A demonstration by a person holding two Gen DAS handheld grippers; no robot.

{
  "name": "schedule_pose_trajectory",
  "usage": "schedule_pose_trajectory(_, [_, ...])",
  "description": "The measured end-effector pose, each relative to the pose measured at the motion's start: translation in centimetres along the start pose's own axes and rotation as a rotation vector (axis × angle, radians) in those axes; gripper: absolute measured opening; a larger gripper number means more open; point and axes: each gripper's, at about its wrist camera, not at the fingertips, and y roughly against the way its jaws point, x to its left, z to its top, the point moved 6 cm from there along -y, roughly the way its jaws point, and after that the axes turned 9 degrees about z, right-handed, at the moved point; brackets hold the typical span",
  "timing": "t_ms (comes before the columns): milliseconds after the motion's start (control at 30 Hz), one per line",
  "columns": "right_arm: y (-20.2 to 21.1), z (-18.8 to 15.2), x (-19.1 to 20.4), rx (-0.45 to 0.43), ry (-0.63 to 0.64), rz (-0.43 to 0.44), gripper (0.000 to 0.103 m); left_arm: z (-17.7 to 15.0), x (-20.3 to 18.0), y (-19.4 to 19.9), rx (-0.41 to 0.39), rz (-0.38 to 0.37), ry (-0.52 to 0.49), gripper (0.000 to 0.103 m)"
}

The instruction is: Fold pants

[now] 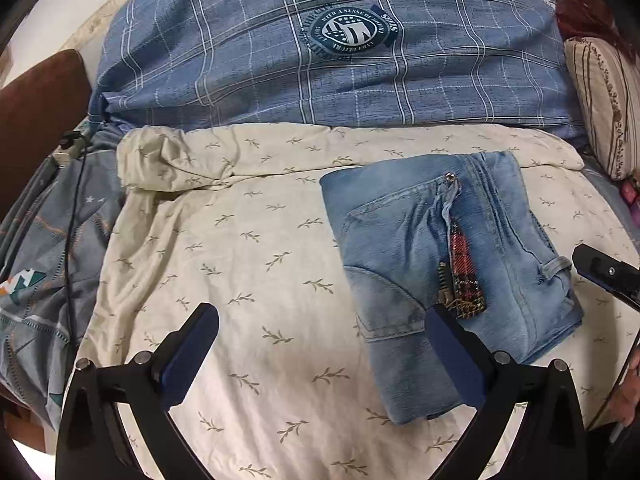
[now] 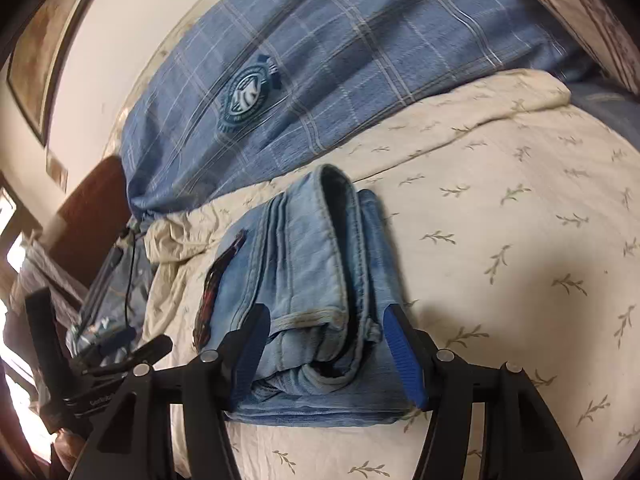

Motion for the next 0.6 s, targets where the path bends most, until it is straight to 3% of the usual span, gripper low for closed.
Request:
schedule_pose_trajectory(133, [0.1,0.2,-0.1,-0.008,-0.020,0.019,0.063,-0.1,0.2,-0.7,0.023,-0.033,0.023,0.103])
schedule_pose_trajectory(367, [-0.3,0.5,-0.2,-0.005,-0.018,0.020,0.063,0.1,0.5,-1.5,0.055,-0.180,0.089,0.103])
schedule_pose_trajectory(600, [-0.6,0.9,-0.8,-0.005,-0.038,0.016,0.063,0.7,0.8,-2.0,0.064,-0.240,0.096,0.103])
